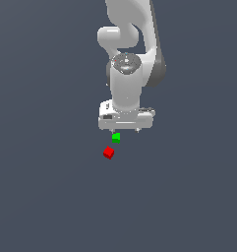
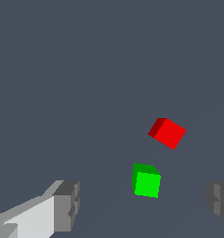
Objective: Stack the red cube on top of the green cube.
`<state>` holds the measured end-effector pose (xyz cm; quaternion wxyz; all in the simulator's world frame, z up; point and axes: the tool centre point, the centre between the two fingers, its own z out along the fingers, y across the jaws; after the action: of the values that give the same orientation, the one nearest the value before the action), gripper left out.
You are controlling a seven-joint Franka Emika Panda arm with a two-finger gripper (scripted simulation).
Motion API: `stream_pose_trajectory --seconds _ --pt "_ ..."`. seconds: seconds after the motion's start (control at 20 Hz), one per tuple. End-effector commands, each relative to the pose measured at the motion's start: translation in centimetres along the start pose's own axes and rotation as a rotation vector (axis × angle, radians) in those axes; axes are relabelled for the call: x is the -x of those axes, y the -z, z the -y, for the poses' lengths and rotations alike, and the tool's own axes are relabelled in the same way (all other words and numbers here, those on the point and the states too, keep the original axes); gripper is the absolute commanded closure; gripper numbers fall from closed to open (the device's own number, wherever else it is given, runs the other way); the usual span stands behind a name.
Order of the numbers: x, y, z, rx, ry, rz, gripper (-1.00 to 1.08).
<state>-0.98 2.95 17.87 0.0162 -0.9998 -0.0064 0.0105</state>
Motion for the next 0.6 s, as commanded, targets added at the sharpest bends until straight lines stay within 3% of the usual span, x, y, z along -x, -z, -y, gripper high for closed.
stream_pose_trajectory --seconds 0.0,0.55 --pt "0.0 0.0 0.0 0.000 0.000 0.000 -0.92" --pt "-0.7 -2.0 -1.4 0.006 -0.103 -0.006 -0.92"
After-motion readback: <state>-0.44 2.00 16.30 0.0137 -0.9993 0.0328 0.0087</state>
